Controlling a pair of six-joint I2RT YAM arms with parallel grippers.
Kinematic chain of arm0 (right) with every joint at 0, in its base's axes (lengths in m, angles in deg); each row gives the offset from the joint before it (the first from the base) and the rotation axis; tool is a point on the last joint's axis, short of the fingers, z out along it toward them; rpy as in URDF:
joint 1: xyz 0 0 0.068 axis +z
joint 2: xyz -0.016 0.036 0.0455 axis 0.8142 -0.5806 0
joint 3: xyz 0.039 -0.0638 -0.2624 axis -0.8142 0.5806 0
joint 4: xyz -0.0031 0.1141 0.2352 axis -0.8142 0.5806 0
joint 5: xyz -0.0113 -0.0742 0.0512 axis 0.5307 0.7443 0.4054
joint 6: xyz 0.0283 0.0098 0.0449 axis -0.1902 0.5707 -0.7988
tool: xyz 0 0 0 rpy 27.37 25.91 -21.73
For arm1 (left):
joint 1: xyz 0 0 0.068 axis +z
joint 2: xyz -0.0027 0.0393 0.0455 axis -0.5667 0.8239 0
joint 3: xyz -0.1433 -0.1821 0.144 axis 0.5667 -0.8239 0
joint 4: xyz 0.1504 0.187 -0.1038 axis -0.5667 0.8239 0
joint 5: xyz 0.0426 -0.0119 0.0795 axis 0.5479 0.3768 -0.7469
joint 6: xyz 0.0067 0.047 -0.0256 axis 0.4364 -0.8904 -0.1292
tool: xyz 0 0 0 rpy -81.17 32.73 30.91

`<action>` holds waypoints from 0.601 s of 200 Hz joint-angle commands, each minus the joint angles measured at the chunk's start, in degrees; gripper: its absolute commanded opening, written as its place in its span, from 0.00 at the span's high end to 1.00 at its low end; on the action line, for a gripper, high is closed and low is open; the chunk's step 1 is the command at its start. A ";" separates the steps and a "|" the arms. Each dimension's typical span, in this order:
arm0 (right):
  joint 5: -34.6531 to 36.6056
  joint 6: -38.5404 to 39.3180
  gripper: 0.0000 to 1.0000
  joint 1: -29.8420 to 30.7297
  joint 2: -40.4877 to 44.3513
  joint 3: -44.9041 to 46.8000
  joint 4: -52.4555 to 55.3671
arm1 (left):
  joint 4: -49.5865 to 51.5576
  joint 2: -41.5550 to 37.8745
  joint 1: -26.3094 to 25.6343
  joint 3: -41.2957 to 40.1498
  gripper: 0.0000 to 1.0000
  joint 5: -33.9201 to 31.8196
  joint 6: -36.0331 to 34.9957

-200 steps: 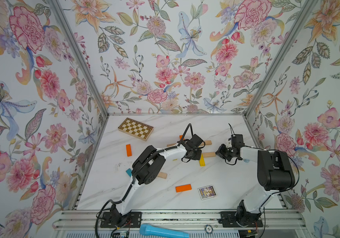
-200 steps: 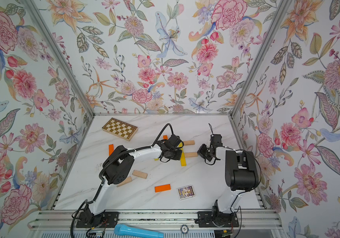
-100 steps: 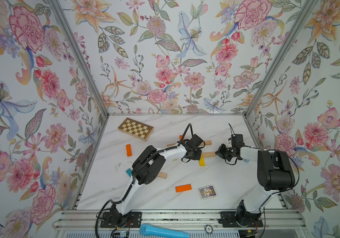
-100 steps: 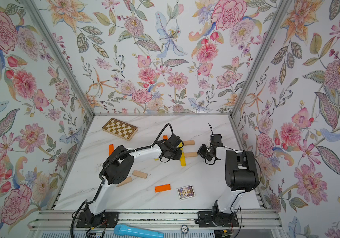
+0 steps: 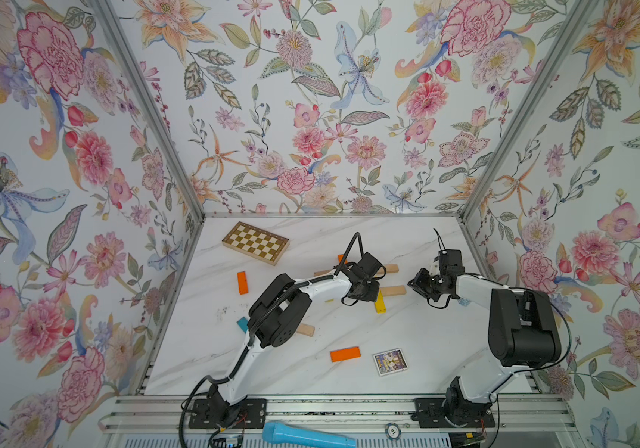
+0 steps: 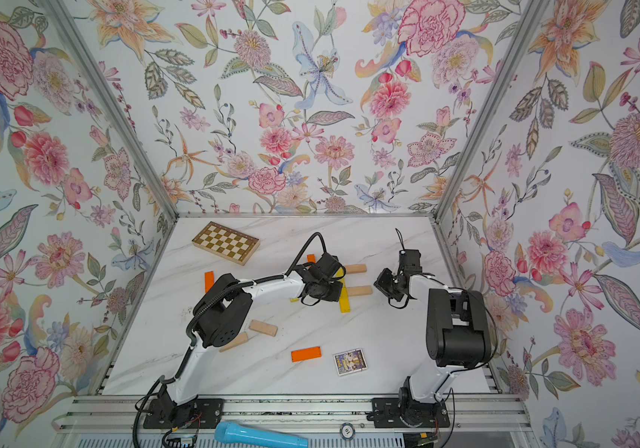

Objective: Assemble the number 6 with building blocks
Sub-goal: Adjust the building block at the center of the board.

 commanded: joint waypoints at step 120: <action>20.55 0.51 0.28 20.66 20.42 -0.69 14.82 | 13.65 -32.72 14.70 -13.95 0.04 -5.28 -10.09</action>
